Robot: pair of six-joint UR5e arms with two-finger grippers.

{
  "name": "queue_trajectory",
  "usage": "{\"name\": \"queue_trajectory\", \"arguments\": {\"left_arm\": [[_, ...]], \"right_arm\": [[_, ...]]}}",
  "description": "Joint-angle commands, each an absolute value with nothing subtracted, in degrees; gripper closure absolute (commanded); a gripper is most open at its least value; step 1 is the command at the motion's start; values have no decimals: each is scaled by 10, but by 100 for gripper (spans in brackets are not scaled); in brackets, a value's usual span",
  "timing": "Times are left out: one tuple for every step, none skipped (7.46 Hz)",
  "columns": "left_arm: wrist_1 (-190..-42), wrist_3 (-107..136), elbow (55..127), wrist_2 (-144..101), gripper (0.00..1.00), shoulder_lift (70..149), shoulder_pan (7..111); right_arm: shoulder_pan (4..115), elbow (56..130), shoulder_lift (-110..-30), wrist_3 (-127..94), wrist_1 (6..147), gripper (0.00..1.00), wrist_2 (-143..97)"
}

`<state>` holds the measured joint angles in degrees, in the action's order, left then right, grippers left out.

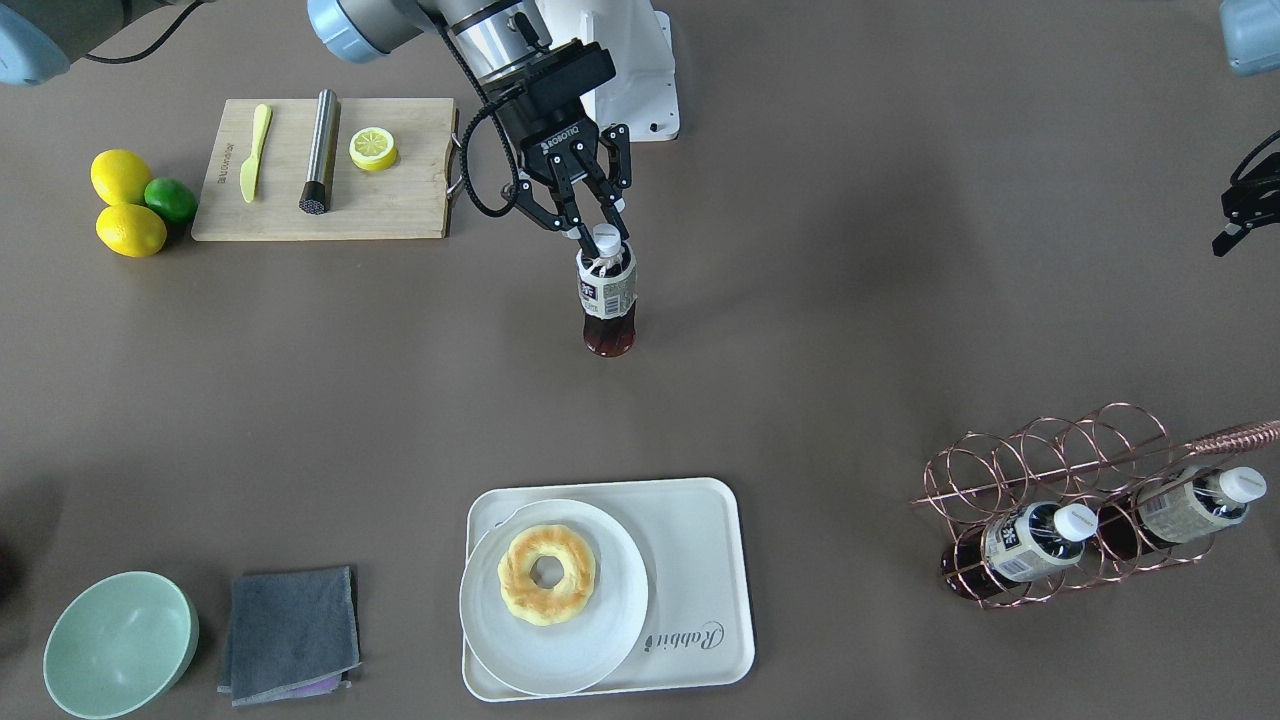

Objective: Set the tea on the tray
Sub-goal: 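Grasp the tea bottle with the right gripper and carry it to the tray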

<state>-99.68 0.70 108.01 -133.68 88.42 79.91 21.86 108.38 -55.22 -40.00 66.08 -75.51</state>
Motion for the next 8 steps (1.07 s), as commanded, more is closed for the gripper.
{"name": "queue_trajectory", "arguments": {"left_arm": [[-996, 7, 1084, -1338, 0, 884, 801], [-995, 7, 1084, -1337, 0, 885, 805], [-994, 7, 1085, -1338, 0, 885, 805], [-993, 8, 1089, -1337, 0, 885, 806], [-992, 9, 1092, -1337, 0, 885, 806], [-992, 9, 1093, -1337, 0, 885, 809], [-992, 11, 1092, -1336, 0, 885, 809], [-991, 11, 1092, -1336, 0, 887, 809]], "right_arm": [[270, 1071, -519, -402, 664, 100, -766], [299, 1034, -491, -413, 664, 100, -784], [323, 977, -445, -426, 662, 100, -805], [341, 923, -409, -426, 660, 100, -812], [356, 851, -361, -428, 649, 100, -823], [366, 760, -321, -428, 598, 100, -824], [373, 692, -294, -429, 557, 100, -824], [376, 637, -265, -441, 549, 100, -824]]}}
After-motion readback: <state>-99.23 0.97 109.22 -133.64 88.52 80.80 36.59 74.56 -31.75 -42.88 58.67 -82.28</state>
